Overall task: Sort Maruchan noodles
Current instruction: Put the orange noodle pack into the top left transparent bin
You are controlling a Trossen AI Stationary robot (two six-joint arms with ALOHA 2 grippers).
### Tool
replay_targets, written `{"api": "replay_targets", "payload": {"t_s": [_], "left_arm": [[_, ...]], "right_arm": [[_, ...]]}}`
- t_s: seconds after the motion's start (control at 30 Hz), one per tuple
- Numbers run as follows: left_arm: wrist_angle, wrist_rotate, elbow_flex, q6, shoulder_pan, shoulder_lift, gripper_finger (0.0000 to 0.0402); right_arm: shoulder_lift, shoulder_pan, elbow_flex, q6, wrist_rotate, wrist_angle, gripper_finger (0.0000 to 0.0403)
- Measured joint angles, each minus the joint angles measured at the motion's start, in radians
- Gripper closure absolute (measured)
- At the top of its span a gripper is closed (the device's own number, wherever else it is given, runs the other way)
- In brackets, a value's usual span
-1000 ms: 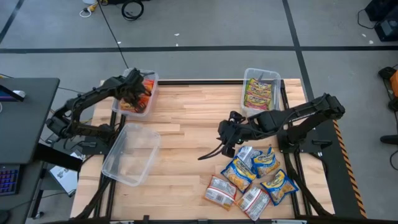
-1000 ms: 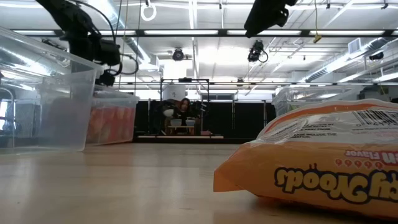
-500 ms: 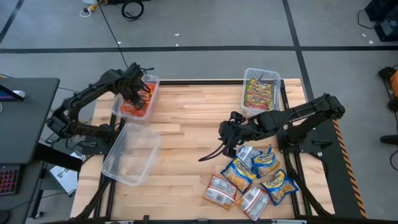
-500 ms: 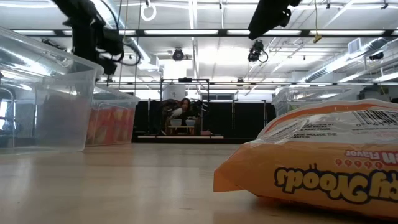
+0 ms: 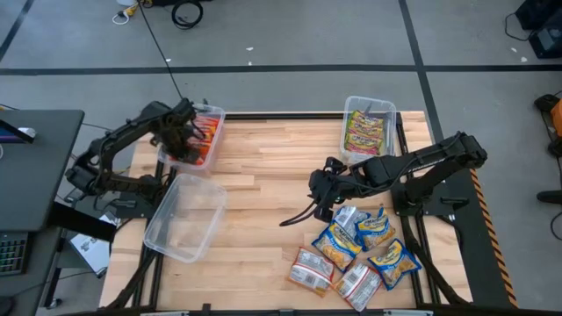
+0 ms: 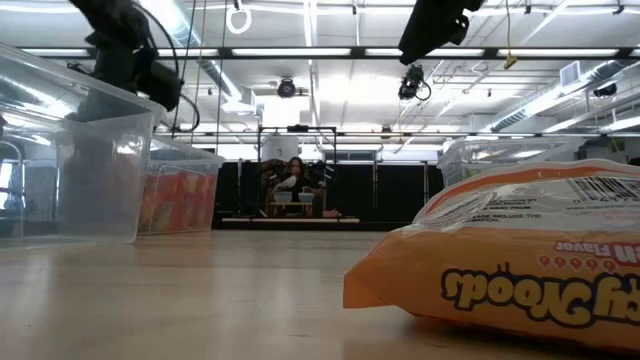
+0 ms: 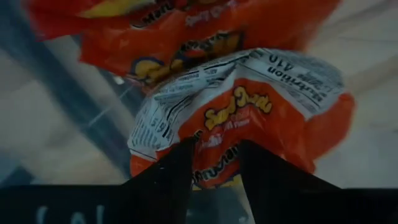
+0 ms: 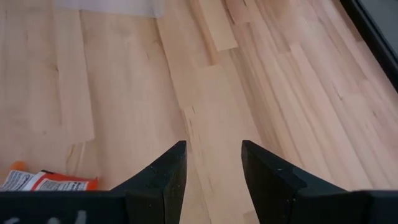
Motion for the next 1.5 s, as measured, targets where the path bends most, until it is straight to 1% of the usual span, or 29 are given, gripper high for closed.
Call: {"api": "replay_targets", "payload": {"t_s": [0.13, 0.2, 0.27, 0.4, 0.5, 0.67, 0.8, 0.9, 0.97, 1.07, 1.13, 1.3, 1.43, 1.5], "left_arm": [[0.097, 0.025, -0.103, -0.031, 0.001, -0.004, 0.0271], [0.117, 0.025, -0.117, -0.038, 0.001, -0.007, 0.0271], [0.12, 0.028, -0.106, -0.036, 0.001, -0.004, 0.027], [0.101, 0.039, -0.02, -0.01, -0.001, 0.005, 0.0264], [0.053, 0.044, 0.074, 0.006, -0.001, 0.001, 0.025], [-0.01, 0.04, 0.239, 0.039, -0.001, 0.001, 0.0229], [-0.018, 0.048, 0.344, 0.055, -0.003, -0.013, 0.0226], [0.008, 0.107, 0.386, 0.078, -0.019, -0.052, 0.0226], [0.04, 0.181, 0.393, 0.084, -0.031, -0.09, 0.0226], [0.094, 0.318, 0.393, 0.084, -0.056, -0.162, 0.0226], [0.125, 0.37, 0.393, 0.082, -0.081, -0.21, 0.0226], [0.143, 0.387, 0.393, 0.049, -0.146, -0.313, 0.0226], [0.135, 0.386, 0.393, 0.03, -0.194, -0.372, 0.0226], [0.135, 0.386, 0.393, 0.016, -0.216, -0.394, 0.0226]], "right_arm": [[0.0, 0.0, 0.0, -0.004, -0.009, -0.001, 0.0243], [0.0, 0.0, 0.0, -0.011, -0.01, -0.001, 0.0243], [0.0, 0.0, 0.0, -0.023, -0.011, -0.002, 0.0243], [0.0, 0.0, 0.002, -0.059, -0.017, 0.007, 0.0243], [0.009, 0.008, 0.049, -0.088, -0.043, 0.016, 0.0247], [0.033, 0.072, 0.102, -0.15, -0.098, 0.064, 0.0252], [0.117, 0.152, 0.102, -0.152, -0.226, 0.042, 0.0251], [0.209, 0.23, 0.1, -0.112, -0.31, 0.079, 0.0251], [0.273, 0.276, 0.119, -0.062, -0.321, 0.091, 0.0251], [0.369, 0.325, 0.191, -0.034, -0.328, 0.078, 0.0252], [0.42, 0.34, 0.253, -0.032, -0.318, 0.07, 0.0251], [0.523, 0.351, 0.365, -0.075, -0.3, 0.058, 0.0242], [0.581, 0.365, 0.379, -0.078, -0.316, 0.047, 0.022], [0.611, 0.375, 0.379, -0.13, -0.323, 0.018, 0.0204]]}}
